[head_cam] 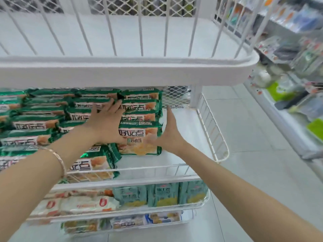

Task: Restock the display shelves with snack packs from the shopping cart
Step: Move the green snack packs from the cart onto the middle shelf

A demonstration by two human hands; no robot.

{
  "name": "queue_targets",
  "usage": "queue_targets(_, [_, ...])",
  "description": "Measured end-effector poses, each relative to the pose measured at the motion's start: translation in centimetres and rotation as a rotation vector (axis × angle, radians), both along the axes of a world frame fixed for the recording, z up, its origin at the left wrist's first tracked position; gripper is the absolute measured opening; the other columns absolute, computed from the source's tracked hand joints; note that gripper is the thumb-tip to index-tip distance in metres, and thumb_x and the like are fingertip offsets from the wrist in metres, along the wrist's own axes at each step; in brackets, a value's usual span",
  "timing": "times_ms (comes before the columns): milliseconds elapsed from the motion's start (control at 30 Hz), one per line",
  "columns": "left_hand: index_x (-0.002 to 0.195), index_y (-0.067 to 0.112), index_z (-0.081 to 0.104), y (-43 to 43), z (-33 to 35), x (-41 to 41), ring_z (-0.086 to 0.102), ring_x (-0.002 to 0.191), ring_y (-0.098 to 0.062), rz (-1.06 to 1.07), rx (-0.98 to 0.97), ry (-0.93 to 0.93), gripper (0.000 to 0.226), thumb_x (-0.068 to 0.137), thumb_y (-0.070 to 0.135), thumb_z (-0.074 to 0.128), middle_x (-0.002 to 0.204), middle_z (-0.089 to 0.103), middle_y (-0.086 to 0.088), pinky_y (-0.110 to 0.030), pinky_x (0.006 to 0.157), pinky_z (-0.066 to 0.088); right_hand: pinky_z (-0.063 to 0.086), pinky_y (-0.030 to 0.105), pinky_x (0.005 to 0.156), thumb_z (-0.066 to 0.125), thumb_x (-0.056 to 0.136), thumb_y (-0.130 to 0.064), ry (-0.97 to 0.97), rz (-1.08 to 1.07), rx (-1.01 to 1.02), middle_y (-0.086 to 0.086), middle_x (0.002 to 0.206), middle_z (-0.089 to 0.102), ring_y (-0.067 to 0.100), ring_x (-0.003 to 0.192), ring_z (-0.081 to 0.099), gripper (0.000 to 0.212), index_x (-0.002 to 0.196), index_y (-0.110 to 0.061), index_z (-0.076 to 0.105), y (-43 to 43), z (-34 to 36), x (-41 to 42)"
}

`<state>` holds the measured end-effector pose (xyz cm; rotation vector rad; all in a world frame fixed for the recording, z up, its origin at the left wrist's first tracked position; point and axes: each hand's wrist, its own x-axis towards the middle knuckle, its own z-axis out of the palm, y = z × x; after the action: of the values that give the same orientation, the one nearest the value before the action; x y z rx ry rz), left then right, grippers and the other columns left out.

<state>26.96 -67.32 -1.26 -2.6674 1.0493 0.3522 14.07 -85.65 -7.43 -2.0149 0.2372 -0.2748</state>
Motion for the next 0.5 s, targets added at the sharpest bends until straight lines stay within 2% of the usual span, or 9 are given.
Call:
queue_targets(33, [0.158, 0.018, -0.013, 0.1, -0.2, 0.0, -0.016, 0.152, -0.025, 0.019, -0.007, 0.015, 0.143, 0.057, 0.093, 0.055, 0.163, -0.027, 0.0, -0.064, 0.119, 0.0, 0.029, 0.05, 0.119, 0.09, 0.066, -0.033, -0.002, -0.009, -0.21, 0.01, 0.16, 0.023, 0.024, 0.148, 0.025, 0.115, 0.154, -0.027, 0.016, 0.2, 0.9, -0.2])
queue_targets(100, [0.153, 0.025, -0.028, 0.1, -0.7, 0.0, -0.016, 0.152, -0.025, 0.042, -0.042, 0.041, 0.149, 0.054, 0.091, 0.062, 0.161, -0.031, 0.003, -0.066, 0.118, 0.002, 0.01, 0.061, 0.121, 0.085, 0.069, -0.052, 0.076, 0.135, -0.689, 0.01, 0.167, -0.004, 0.036, 0.153, -0.002, 0.126, 0.16, -0.029, 0.001, 0.3, 0.8, 0.4])
queue_targets(133, [0.15, 0.028, -0.033, 0.1, -0.8, 0.2, -0.015, 0.152, -0.026, 0.044, -0.056, 0.041, 0.15, 0.056, 0.086, 0.068, 0.161, -0.032, 0.004, -0.067, 0.118, 0.003, 0.007, 0.062, 0.121, 0.083, 0.07, -0.055, 0.083, 0.208, -0.859, 0.012, 0.167, -0.007, 0.04, 0.152, -0.008, 0.124, 0.16, -0.03, 0.001, 0.6, 0.6, 1.1])
queue_targets(200, [0.149, 0.033, -0.034, 0.1, -1.1, 0.4, -0.016, 0.152, -0.027, 0.045, -0.055, 0.024, 0.149, 0.06, 0.074, 0.078, 0.16, -0.034, 0.004, -0.068, 0.118, 0.004, 0.007, 0.062, 0.122, 0.082, 0.069, -0.058, 0.075, 0.254, -1.054, 0.017, 0.166, -0.004, 0.048, 0.15, -0.008, 0.124, 0.16, -0.031, 0.002, 1.1, 0.3, 2.2])
queue_targets(400, [0.153, 0.036, -0.024, 0.1, -1.1, 0.0, -0.015, 0.153, -0.026, 0.068, -0.089, 0.01, 0.14, 0.065, 0.067, 0.08, 0.161, -0.031, 0.006, -0.068, 0.118, 0.003, 0.004, 0.056, 0.122, 0.078, 0.072, -0.061, 0.129, 0.243, -1.169, 0.018, 0.166, -0.002, 0.047, 0.15, -0.011, 0.122, 0.159, -0.033, -0.003, 1.0, 0.6, 2.7])
queue_targets(500, [0.156, 0.035, -0.017, 0.9, 0.1, -0.7, -0.016, 0.153, -0.023, 0.052, -0.135, 0.066, 0.132, 0.068, 0.069, 0.076, 0.163, -0.026, 0.005, -0.065, 0.119, -0.001, 0.005, 0.061, 0.122, 0.071, 0.076, -0.067, 0.213, 0.277, -1.001, 0.01, 0.167, -0.006, 0.041, 0.151, -0.014, 0.113, 0.159, -0.035, 0.002, 1.3, 2.2, 1.9])
